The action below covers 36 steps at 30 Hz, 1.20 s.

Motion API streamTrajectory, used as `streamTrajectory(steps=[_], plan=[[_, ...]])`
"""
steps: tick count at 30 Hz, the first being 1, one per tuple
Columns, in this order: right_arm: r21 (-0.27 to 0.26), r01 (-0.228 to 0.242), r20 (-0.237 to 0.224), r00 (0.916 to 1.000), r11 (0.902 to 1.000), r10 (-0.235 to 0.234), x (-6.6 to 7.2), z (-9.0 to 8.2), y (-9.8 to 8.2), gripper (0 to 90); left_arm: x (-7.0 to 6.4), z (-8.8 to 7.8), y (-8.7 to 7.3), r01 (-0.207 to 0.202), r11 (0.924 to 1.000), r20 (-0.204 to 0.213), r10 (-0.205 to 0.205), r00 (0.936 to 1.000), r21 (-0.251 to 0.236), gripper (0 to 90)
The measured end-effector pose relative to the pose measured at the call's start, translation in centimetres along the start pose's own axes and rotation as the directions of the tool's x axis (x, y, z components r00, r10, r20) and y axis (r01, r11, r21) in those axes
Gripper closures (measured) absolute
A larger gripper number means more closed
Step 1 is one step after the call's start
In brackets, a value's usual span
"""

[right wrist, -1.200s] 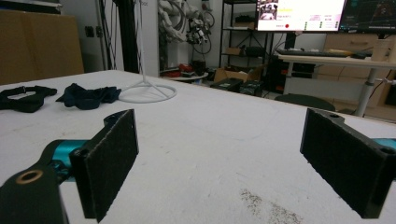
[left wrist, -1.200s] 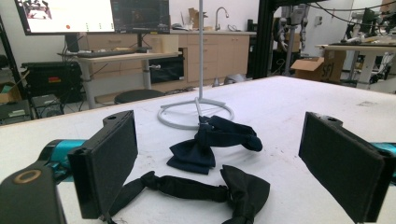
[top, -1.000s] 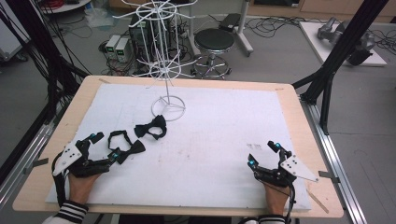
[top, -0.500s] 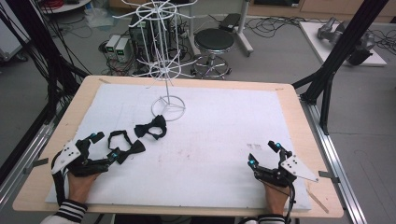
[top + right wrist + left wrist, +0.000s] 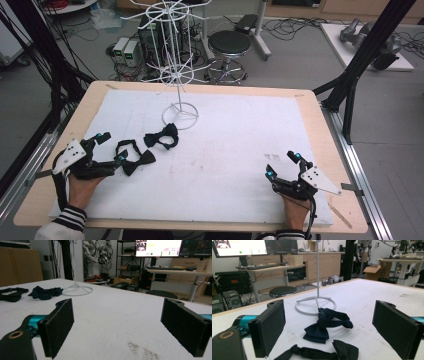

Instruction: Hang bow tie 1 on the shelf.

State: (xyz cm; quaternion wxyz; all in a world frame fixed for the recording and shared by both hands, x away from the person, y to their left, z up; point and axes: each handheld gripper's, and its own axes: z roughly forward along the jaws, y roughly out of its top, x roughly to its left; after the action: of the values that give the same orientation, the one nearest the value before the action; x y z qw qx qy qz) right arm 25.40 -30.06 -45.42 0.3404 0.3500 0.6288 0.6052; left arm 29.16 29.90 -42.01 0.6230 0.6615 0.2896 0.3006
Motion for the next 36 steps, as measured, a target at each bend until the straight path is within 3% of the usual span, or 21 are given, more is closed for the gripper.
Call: streamTrajectory(steps=[7,13,18,21,26,28,29,31,32,34,35,36], plan=[[0.002,-0.004,0.002,1.0000,1.0000,0.004,0.0,0.0,0.0,10.8,0.5,0.9,2.0,-0.019,0.9997,0.023,0.018,0.9996,0.018,11.8],[0.002,-0.004,0.001,1.0000,1.0000,0.004,0.0,0.0,0.0,10.8,0.8,2.1,3.3,-0.039,0.9969,0.053,0.036,0.9980,0.068,11.8],[0.002,-0.004,0.000,1.0000,1.0000,0.004,0.0,0.0,0.0,10.8,1.2,3.3,4.0,-0.056,0.9902,0.083,0.046,0.9955,0.128,11.8],[0.004,-0.008,0.000,1.0000,1.0000,0.008,0.0,0.0,0.0,10.8,1.6,4.4,4.4,-0.072,0.9815,0.110,0.053,0.9925,0.177,11.9],[0.002,-0.005,0.001,1.0000,1.0000,0.005,0.0,0.0,0.0,10.8,2.0,5.4,4.5,-0.066,0.9737,0.130,0.038,0.9908,0.218,11.9],[0.002,-0.006,0.001,1.0000,1.0000,0.006,0.0,0.0,0.0,10.8,2.2,6.1,4.6,-0.070,0.9641,0.136,0.036,0.9900,0.256,11.9],[0.002,-0.006,0.001,1.0000,1.0000,0.006,0.0,0.0,0.0,10.8,2.2,6.1,4.6,-0.070,0.9641,0.136,0.036,0.9900,0.256,11.9],[0.002,-0.007,0.001,1.0000,1.0000,0.007,0.0,0.0,0.0,10.8,2.6,6.9,4.8,-0.078,0.9487,0.134,0.038,0.9902,0.306,11.9],[0.001,-0.007,0.000,1.0000,1.0000,0.007,0.0,0.0,0.0,10.8,2.6,6.9,4.8,-0.078,0.9487,0.134,0.038,0.9902,0.306,11.9],[0.001,-0.007,0.000,1.0000,1.0000,0.007,0.0,0.0,0.0,10.8,2.9,7.6,5.1,-0.080,0.9327,0.141,0.032,0.9896,0.352,11.9],[0.001,-0.007,0.000,1.0000,1.0000,0.007,0.0,0.0,0.0,10.8,2.9,7.6,5.1,-0.080,0.9327,0.141,0.032,0.9896,0.352,12.0],[0.001,-0.008,0.000,1.0000,1.0000,0.008,0.0,0.0,0.0,10.8,3.0,7.8,5.2,-0.088,0.9262,0.144,0.037,0.9889,0.367,12.1]])
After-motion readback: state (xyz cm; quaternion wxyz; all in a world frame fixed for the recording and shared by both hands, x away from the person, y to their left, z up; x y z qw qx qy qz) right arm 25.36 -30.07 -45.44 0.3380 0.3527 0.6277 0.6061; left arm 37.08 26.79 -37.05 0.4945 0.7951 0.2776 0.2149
